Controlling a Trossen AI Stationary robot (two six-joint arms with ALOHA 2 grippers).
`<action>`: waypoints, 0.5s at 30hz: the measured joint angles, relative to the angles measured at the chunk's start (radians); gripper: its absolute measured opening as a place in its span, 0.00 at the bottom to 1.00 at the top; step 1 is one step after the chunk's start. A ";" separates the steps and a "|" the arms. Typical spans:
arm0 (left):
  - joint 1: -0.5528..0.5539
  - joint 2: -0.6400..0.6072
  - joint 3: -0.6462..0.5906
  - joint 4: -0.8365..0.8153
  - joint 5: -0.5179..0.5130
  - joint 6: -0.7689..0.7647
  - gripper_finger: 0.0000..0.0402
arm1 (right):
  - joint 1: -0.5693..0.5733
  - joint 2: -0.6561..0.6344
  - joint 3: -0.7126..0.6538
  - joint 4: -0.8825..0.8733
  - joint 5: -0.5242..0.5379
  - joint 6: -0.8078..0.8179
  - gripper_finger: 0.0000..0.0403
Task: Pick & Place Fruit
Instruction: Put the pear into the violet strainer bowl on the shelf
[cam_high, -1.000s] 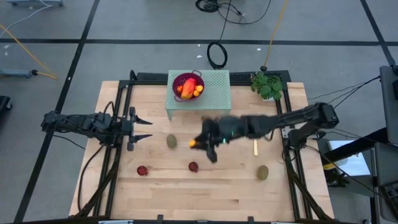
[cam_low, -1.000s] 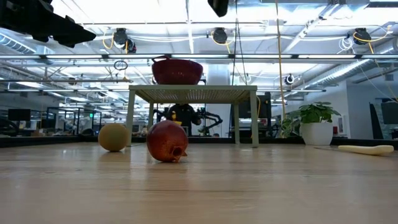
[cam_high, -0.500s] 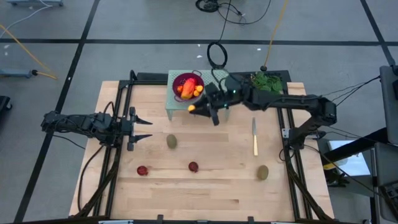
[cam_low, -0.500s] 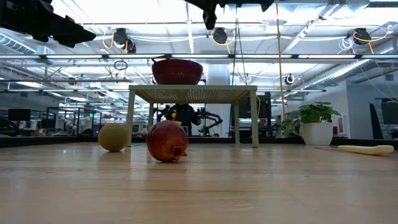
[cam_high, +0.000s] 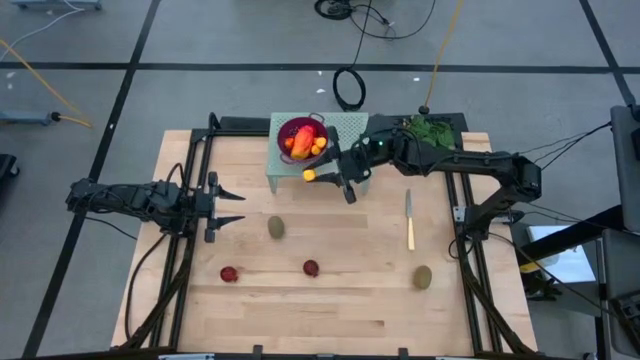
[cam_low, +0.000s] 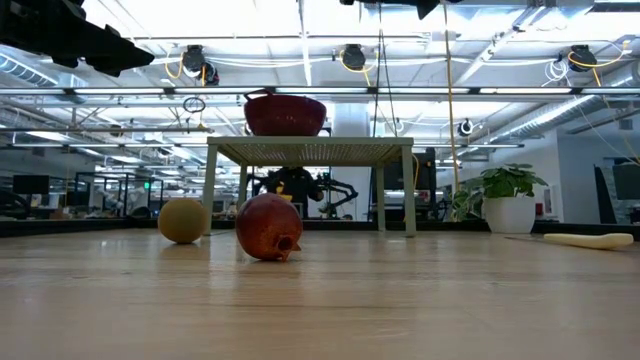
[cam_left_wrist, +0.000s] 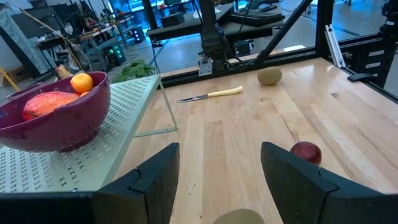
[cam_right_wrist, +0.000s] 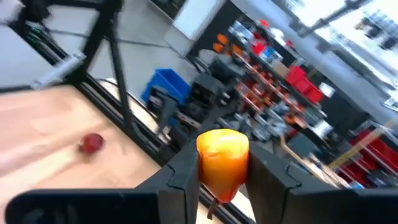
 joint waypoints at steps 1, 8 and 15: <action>0.000 0.000 0.000 0.000 0.000 0.000 0.57 | -0.003 0.000 0.000 0.001 0.015 -0.004 0.23; 0.000 0.000 0.000 0.000 0.000 0.000 0.57 | -0.028 0.000 0.000 0.003 0.022 0.066 0.23; 0.000 0.000 0.000 0.000 0.000 0.000 0.57 | -0.076 0.000 0.003 0.018 0.102 0.446 0.23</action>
